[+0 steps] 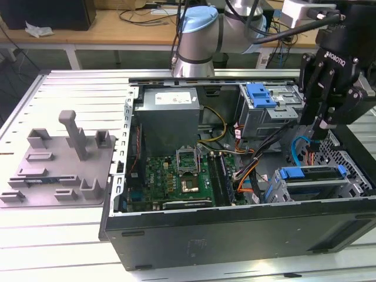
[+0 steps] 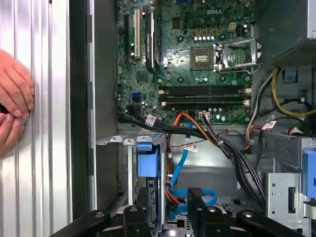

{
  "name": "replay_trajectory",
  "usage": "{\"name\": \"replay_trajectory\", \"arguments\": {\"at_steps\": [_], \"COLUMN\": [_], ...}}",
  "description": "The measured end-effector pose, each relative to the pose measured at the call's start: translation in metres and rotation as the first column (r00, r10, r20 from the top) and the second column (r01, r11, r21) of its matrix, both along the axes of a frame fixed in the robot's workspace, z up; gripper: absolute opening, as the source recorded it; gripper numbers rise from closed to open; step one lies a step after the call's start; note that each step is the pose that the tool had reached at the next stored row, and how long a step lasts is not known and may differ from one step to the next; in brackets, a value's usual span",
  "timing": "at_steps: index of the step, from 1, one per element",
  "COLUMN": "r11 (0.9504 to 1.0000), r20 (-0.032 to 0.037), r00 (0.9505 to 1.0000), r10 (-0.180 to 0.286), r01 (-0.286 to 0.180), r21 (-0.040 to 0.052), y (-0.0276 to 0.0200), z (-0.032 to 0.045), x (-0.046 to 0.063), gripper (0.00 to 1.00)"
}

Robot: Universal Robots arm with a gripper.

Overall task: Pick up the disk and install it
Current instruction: 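Insert the first disk wire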

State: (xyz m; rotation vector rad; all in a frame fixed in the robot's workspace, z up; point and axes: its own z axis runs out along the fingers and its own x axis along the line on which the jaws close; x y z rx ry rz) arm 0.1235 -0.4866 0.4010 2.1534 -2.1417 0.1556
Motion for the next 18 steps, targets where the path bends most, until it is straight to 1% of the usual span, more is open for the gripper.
{"name": "replay_trajectory", "arguments": {"at_steps": [2,3,4,5,6,8,9,11,12,16,18], "r11": [0.9999,0.9996,0.9994,0.999,0.9986,0.9978,0.9973,0.9969,0.9967,0.9962,0.9958], "r20": [-0.0014,-0.0027,-0.0035,-0.0049,-0.006,-0.0076,-0.0083,-0.0087,-0.009,-0.0093,-0.0092], "r00": [1.0,1.0,1.0,1.0,1.0,1.0,1.0,1.0,0.9999,0.9999,0.9995], "r10": [0.0,0.0,0.0,0.0,0.0,0.0,-0.002,-0.004,-0.005,-0.012,-0.029], "r01": [0.0,0.0,0.0,0.0,0.0,0.0,0.001,0.003,0.005,0.011,0.028], "r21": [-0.0165,-0.0271,-0.0344,-0.045,-0.0533,-0.0668,-0.0733,-0.0785,-0.0816,-0.0864,-0.0875], "y": [0.0042,0.0074,0.0098,0.0134,0.0163,0.0205,0.0224,0.024,0.0255,0.0278,0.0298], "z": [0.0,0.0,0.0,0.0001,0.0,-0.0001,-0.0003,-0.0003,-0.0006,-0.0013,-0.0021], "x": [0.002,0.004,0.005,0.007,0.009,0.015,0.02,0.026,0.031,0.043,0.051], "gripper": [0.44,0.44,0.44,0.44,0.44,0.44,0.44,0.44,0.44,0.44,0.44]}}
